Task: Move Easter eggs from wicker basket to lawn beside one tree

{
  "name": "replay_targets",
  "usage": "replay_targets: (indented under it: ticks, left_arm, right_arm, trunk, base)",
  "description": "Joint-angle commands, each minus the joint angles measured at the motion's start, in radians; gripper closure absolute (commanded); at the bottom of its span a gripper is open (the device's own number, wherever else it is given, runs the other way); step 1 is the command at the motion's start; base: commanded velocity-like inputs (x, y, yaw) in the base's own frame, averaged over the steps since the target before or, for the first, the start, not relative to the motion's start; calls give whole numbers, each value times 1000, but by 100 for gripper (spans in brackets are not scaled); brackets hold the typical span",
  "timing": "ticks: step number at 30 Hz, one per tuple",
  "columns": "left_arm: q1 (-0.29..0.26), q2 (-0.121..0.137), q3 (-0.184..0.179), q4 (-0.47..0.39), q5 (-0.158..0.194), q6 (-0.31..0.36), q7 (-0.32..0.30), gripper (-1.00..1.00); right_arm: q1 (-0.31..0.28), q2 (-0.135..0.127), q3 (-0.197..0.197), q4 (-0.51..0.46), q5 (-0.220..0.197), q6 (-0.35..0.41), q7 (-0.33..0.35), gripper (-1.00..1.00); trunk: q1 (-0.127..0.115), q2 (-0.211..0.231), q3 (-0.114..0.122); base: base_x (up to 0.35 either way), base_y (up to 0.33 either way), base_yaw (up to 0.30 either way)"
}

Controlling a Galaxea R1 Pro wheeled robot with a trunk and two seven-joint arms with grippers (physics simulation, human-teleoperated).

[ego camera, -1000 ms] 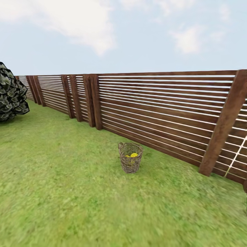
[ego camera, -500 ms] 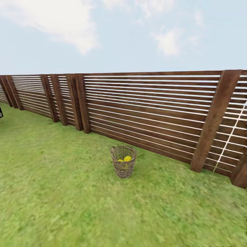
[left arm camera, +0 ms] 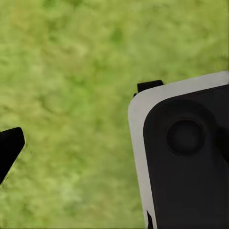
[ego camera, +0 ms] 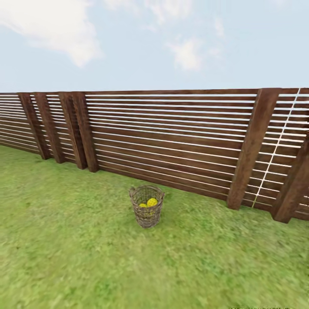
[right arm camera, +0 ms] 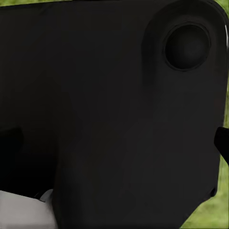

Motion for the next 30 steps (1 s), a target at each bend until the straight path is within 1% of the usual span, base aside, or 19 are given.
replay_targets:
  ticks: [1,8,23,30]
  left_arm:
    - [-1,0,-7,0,-2,-3,1,-100]
    - [0,0,-7,0,-2,-3,1,-100]
    - [-1,0,-7,0,-2,-3,1,-100]
    - [-1,0,-7,0,-2,-3,1,-100]
  right_arm:
    - [0,0,-7,0,0,-4,1,-100]
    - [0,-1,-7,0,0,-4,1,-100]
    - [0,0,-6,0,0,-4,1,-100]
    - [0,0,-6,0,0,-4,1,-100]
  trunk:
    - [0,0,-1]
    - [0,0,-1]
    - [0,0,-1]
    - [0,0,-1]
  base:
    - [153,298,-273]
    - [111,308,-273]
    - [13,318,-273]
    - [59,319,-268]
